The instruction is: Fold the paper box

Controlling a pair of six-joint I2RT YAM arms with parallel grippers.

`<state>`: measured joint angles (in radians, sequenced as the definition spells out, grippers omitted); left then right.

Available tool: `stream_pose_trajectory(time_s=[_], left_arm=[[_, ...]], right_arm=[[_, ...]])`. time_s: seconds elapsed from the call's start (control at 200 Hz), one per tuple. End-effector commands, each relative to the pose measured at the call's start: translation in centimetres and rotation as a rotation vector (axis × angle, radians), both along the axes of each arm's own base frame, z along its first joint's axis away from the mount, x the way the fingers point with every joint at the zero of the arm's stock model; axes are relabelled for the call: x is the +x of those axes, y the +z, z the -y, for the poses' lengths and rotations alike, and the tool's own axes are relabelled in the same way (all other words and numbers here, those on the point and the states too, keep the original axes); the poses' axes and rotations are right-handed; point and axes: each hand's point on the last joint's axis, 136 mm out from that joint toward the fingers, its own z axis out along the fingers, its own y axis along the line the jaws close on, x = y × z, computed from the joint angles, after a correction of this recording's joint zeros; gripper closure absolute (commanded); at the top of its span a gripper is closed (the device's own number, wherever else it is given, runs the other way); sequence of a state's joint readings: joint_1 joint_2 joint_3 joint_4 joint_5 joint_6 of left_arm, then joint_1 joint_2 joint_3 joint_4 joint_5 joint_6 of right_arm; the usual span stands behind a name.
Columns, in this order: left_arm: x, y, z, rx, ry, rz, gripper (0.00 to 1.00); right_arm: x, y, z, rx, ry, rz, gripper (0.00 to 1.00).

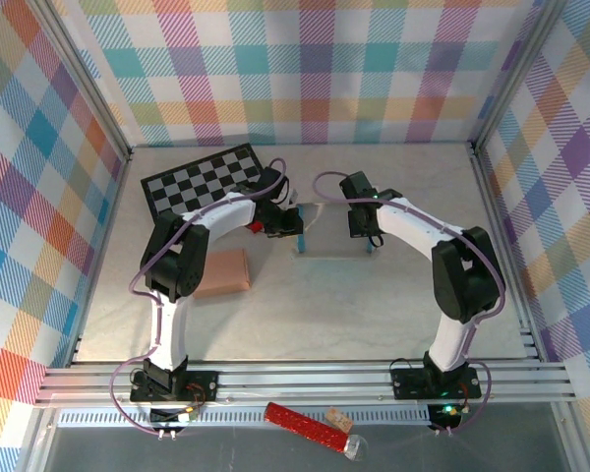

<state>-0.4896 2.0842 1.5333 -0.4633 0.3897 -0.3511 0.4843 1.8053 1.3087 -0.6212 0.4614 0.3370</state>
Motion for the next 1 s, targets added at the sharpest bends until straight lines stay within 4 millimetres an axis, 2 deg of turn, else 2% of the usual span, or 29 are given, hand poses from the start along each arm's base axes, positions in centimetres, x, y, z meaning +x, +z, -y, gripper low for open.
stream_pose_trajectory(time_s=[0.0, 0.385, 0.725, 0.77, 0.895, 0.995], left_arm=[[0.2, -1.0, 0.6, 0.010, 0.002, 0.018, 0.85], [0.3, -1.0, 1.2, 0.070, 0.009, 0.077, 0.86], [0.5, -0.4, 0.6, 0.134, 0.046, 0.159, 0.83], [0.6, -0.3, 0.5, 0.139, 0.050, 0.169, 0.85], [0.8, 0.2, 0.4, 0.144, 0.060, 0.196, 0.98], [0.6, 0.7, 0.4, 0.179, 0.068, 0.216, 1.00]], right_arm=[[-0.5, -0.7, -1.0, 0.029, 0.022, -0.026, 1.00], [0.0, 0.5, -1.5, 0.044, 0.027, 0.050, 1.00], [0.2, 1.3, -1.2, 0.042, 0.022, 0.108, 1.00], [0.2, 1.4, -1.2, 0.042, 0.023, 0.113, 1.00], [0.3, 1.6, -1.1, 0.038, 0.024, 0.120, 1.00], [0.2, 1.9, -1.2, 0.037, 0.023, 0.137, 1.00]])
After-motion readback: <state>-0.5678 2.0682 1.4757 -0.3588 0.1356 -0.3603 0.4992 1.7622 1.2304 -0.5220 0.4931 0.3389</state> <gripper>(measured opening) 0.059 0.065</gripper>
